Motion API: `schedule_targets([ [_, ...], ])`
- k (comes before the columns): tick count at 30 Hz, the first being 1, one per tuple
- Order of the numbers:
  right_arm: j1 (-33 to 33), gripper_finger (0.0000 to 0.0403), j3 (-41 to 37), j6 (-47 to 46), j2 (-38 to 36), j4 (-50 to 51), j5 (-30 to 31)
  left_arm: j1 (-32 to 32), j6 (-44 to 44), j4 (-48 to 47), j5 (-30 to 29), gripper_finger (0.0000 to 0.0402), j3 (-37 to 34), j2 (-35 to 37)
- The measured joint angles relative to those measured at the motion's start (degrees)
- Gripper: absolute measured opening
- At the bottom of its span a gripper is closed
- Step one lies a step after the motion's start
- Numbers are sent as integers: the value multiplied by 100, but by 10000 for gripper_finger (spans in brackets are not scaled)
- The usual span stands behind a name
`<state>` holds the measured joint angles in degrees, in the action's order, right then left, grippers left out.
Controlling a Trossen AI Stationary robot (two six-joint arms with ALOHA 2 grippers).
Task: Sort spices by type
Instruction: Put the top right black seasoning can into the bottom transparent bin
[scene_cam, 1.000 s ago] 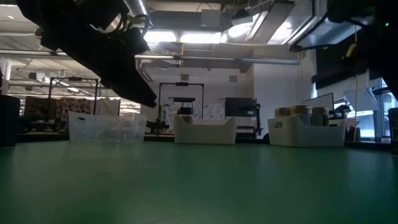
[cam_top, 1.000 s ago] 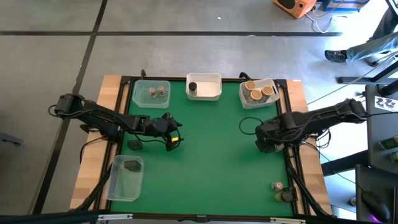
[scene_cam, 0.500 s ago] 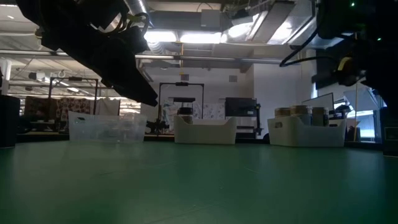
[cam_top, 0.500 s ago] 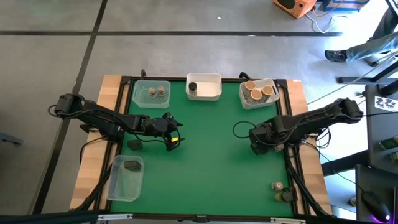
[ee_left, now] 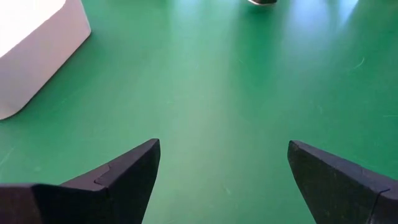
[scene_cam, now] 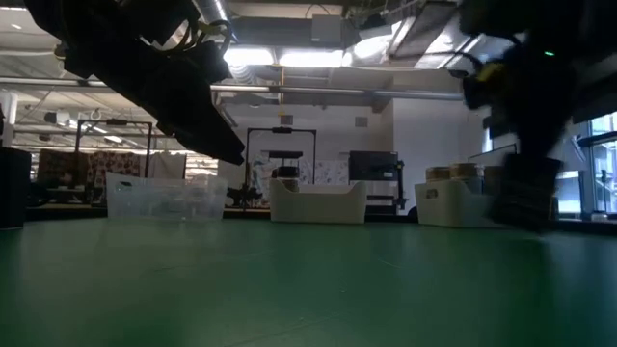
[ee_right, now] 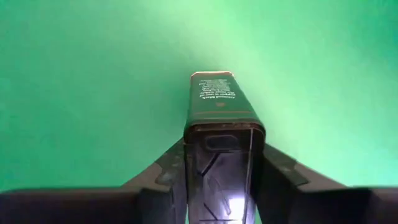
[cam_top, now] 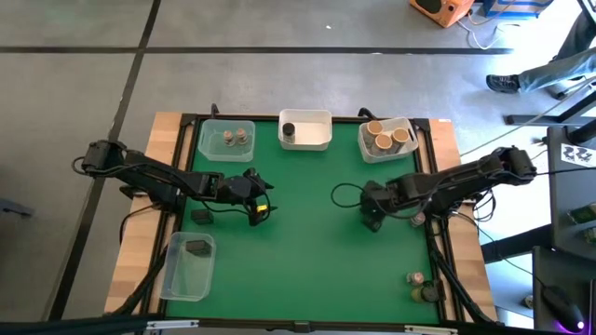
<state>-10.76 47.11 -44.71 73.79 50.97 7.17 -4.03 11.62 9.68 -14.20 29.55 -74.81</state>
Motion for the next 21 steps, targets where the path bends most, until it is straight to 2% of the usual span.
schedule_targets([
  [9, -4, 131, 614, 2270, 470, -1880, 664, 0, 40, 26, 0, 335, 0, 0],
  [14, 65, 133, 1318, 3074, 1071, -1751, 824, -10, 158, 16, 0, 335, 0, 0],
  [21, 381, 134, 2640, 3739, 2127, -949, 429, -96, 180, -25, 2, 335, -1, 0],
])
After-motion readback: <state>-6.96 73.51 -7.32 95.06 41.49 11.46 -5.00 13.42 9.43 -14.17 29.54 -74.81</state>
